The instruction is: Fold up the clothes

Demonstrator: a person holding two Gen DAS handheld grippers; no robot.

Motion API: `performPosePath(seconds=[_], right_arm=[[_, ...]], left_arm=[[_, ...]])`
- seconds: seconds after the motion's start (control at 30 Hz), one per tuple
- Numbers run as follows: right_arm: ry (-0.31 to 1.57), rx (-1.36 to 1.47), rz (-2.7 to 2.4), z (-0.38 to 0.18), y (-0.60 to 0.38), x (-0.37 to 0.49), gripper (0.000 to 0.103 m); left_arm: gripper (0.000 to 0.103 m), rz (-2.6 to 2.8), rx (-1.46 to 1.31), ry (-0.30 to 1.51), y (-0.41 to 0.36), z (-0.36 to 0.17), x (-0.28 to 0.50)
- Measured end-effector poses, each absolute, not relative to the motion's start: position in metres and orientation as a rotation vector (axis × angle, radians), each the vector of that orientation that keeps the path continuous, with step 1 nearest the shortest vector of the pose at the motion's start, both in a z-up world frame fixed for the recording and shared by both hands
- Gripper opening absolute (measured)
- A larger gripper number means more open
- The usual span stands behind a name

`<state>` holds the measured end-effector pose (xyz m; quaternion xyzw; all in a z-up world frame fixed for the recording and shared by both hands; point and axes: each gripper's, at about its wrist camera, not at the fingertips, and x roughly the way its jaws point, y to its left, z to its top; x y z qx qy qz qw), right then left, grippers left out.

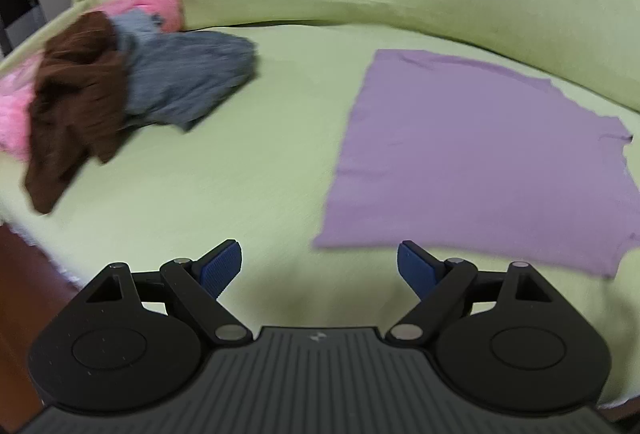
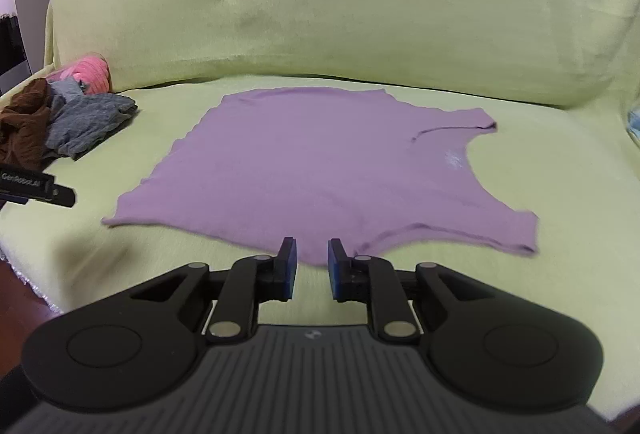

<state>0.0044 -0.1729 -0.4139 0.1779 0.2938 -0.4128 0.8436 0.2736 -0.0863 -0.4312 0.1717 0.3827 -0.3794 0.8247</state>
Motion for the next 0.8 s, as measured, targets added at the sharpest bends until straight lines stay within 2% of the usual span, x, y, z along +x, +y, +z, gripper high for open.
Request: performPosePath(seconds=[0.17,0.27,0.33,0.43,0.5,0.73,0.8], right_arm=[[0.631,0.39,-0.896,-0.429,-0.21,0.034,0.014],[0.652,0.416,-0.906,-0.449,-0.222,0.041,0.014],[0.716,0.437,-0.893,-0.465,-0.222,0.044,0.014],[0.752,0.383,-0.869,-0.475,-0.215,0.051,0.016],[0.781,0.278,-0.836,-0.468,-0.204,0.065,0.016],[0.658,0.155,-0.559,-0.444,-0.217,0.16,0.016],[0.67,0.112,-0.444,-0.45,-0.218,0.201,0.008]], left_arm=[[0.088,-0.835,0.312,0.809,-0.138,-0.448,0.293],[0.087,-0.775,0.385,0.903,-0.149,-0.487,0.311],[0.09,-0.765,0.426,0.945,-0.136,-0.507,0.31],[0.092,-0.801,0.325,0.963,-0.085,-0.521,0.306],[0.092,-0.806,0.335,0.974,-0.07,-0.521,0.304],[0.088,-0.734,0.359,0.86,-0.032,-0.486,0.311],[0.088,-0.713,0.349,0.846,-0.027,-0.477,0.322]])
